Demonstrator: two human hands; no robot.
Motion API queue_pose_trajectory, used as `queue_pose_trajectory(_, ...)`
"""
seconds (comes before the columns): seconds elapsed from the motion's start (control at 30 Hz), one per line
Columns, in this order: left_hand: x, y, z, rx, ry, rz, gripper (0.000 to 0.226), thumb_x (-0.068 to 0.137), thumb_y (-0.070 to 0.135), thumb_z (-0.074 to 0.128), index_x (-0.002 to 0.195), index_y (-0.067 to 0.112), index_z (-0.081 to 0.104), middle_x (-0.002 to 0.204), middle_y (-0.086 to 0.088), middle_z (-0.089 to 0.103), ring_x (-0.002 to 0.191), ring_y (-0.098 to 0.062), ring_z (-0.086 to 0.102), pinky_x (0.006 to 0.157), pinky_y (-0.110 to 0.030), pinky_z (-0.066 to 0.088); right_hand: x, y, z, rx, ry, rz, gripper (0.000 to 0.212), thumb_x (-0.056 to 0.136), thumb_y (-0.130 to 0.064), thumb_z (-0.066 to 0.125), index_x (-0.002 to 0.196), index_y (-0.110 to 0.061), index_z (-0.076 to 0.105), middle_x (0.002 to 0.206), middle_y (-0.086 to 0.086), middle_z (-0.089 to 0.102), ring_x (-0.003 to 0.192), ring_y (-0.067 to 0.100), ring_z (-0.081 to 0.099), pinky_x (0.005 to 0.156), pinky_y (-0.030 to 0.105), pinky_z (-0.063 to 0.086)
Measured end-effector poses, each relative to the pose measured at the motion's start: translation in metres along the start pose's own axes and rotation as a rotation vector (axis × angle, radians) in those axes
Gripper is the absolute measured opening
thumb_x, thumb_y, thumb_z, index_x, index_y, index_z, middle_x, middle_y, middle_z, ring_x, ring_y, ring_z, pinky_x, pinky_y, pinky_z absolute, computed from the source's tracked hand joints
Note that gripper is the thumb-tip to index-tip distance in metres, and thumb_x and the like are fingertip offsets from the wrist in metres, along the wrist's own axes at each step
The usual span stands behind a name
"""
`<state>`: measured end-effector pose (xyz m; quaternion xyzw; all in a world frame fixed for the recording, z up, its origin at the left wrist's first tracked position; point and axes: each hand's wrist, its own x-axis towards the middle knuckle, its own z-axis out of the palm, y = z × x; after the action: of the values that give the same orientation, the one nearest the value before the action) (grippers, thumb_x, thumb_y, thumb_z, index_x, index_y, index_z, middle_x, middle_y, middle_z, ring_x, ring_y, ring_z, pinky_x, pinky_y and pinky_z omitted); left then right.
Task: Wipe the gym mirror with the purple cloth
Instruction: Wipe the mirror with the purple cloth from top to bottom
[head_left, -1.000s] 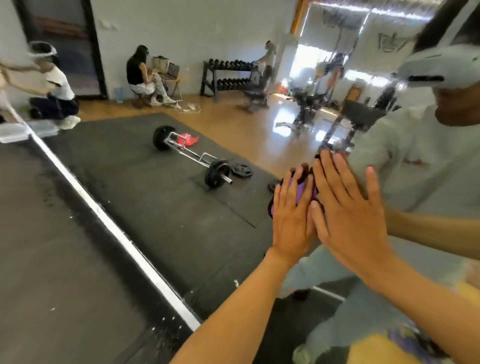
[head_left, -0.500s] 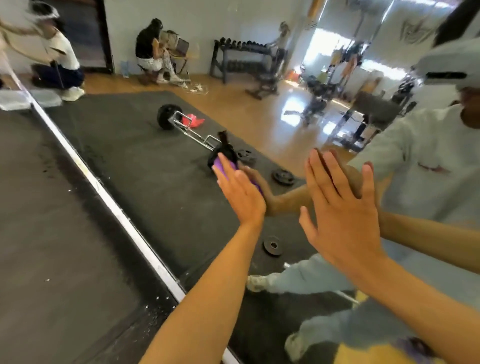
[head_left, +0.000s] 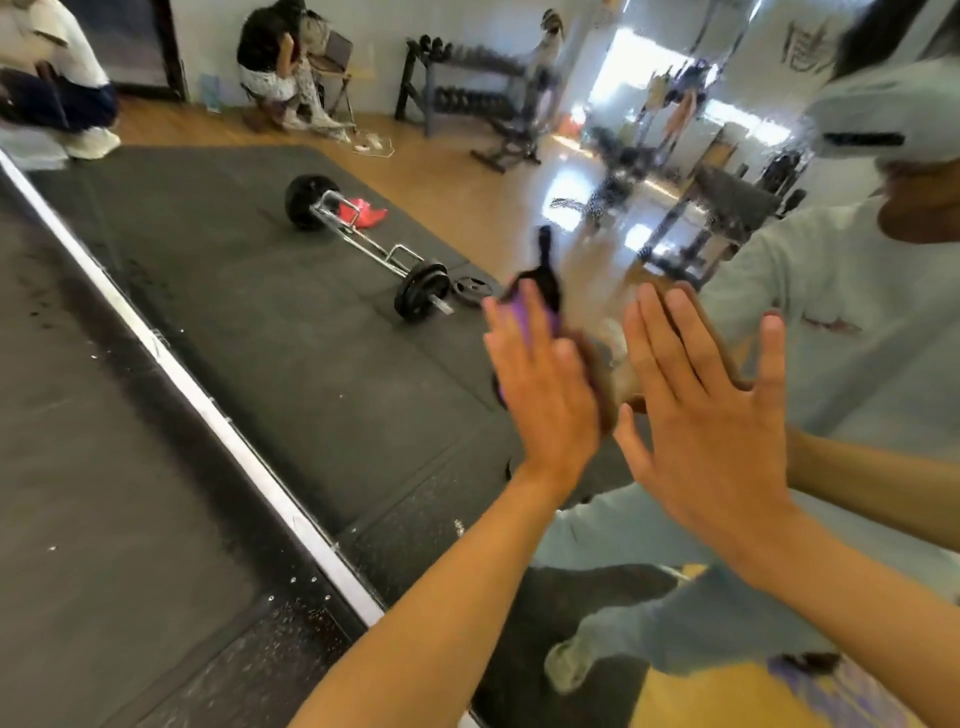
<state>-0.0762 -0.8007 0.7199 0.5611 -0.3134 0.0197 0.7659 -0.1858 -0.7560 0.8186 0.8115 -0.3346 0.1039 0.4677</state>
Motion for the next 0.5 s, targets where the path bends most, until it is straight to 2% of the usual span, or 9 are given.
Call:
queue_pose_trajectory(0.07,-0.014,0.018,0.008,0.086,-0.091,0.186,0.055,0.113,0.047,0.009,0.163,0.025,0.014,0.175,-0.003,0.015,0.163,-0.018,0.000,0.132,-0.046,0.006,-0.001,0.001,0.000,0.032,0.044,0.003,0.072,0.104,-0.033,0.030,0.166,-0.006,0.006,0.174,0.010,0.002,0.161,0.025,0.004,0.125,0.058,-0.014)
queue_pose_trajectory(0.13,-0.019,0.013,0.006,0.099,-0.145,0.258,0.052,0.114,0.046,0.010,0.162,0.027,0.015,0.170,-0.013,0.028,0.163,-0.018,0.002,0.132,-0.046,0.006,-0.006,0.005,0.001,0.059,0.059,-0.024,0.069,0.103,-0.032,0.025,0.165,-0.004,0.012,0.174,0.011,0.007,0.161,0.027,0.009,0.126,0.057,-0.010)
queue_pose_trajectory(0.17,-0.024,0.006,0.004,0.087,-0.168,0.288,0.051,0.114,0.045,0.012,0.162,0.027,0.016,0.170,-0.011,0.027,0.163,-0.018,0.003,0.132,-0.046,0.005,-0.010,0.007,0.001,0.064,0.044,-0.045,0.070,0.102,-0.032,0.025,0.165,-0.004,0.012,0.174,0.011,0.007,0.161,0.027,0.010,0.127,0.057,-0.007)
queue_pose_trajectory(0.23,-0.042,-0.008,-0.002,0.059,-0.197,0.306,0.052,0.114,0.045,0.014,0.163,0.027,0.016,0.174,0.004,0.016,0.163,-0.019,0.005,0.132,-0.045,0.004,-0.020,0.012,0.002,0.038,-0.008,-0.087,0.073,0.099,-0.032,0.026,0.165,-0.005,0.011,0.174,0.011,0.005,0.161,0.027,0.009,0.127,0.058,-0.003)
queue_pose_trajectory(0.3,-0.062,-0.022,-0.005,0.057,-0.174,0.191,0.054,0.113,0.048,0.011,0.165,0.035,0.013,0.175,0.013,0.003,0.163,-0.020,0.007,0.132,-0.044,0.005,-0.030,0.011,0.004,-0.011,-0.041,-0.104,0.078,0.096,-0.031,0.032,0.166,-0.006,0.009,0.175,0.010,0.003,0.161,0.026,0.008,0.127,0.058,-0.004)
queue_pose_trajectory(0.33,-0.070,-0.030,-0.005,0.056,-0.144,0.100,0.055,0.112,0.051,0.009,0.166,0.041,0.010,0.176,0.009,0.003,0.163,-0.020,0.007,0.132,-0.044,0.005,-0.034,0.007,0.006,-0.020,-0.050,-0.103,0.080,0.094,-0.032,0.035,0.166,-0.007,0.009,0.175,0.010,0.003,0.161,0.026,0.007,0.126,0.058,-0.006)
queue_pose_trajectory(0.37,-0.078,-0.038,-0.005,0.048,-0.108,0.007,0.056,0.111,0.053,0.009,0.166,0.043,0.007,0.176,0.000,0.007,0.163,-0.020,0.008,0.132,-0.044,0.005,-0.037,0.001,0.009,-0.019,-0.063,-0.108,0.082,0.093,-0.034,0.038,0.166,-0.007,0.010,0.175,0.009,0.003,0.161,0.026,0.006,0.126,0.058,-0.008)
queue_pose_trajectory(0.43,-0.091,-0.054,-0.007,0.020,-0.033,-0.139,0.058,0.111,0.049,0.017,0.167,0.035,0.009,0.174,-0.013,0.019,0.163,-0.021,0.008,0.132,-0.049,0.009,-0.043,-0.016,0.017,-0.005,-0.110,-0.151,0.084,0.092,-0.037,0.040,0.166,-0.009,0.011,0.175,0.008,0.001,0.161,0.026,0.003,0.125,0.058,-0.010)
queue_pose_trajectory(0.5,-0.102,-0.069,-0.012,0.012,0.021,-0.269,0.060,0.108,0.040,0.022,0.167,0.036,0.011,0.174,-0.010,0.021,0.162,-0.023,0.013,0.129,-0.056,0.018,-0.051,-0.033,0.028,0.008,-0.160,-0.213,0.085,0.093,-0.036,0.044,0.166,-0.011,0.010,0.175,0.009,-0.001,0.162,0.026,-0.001,0.126,0.057,-0.009)
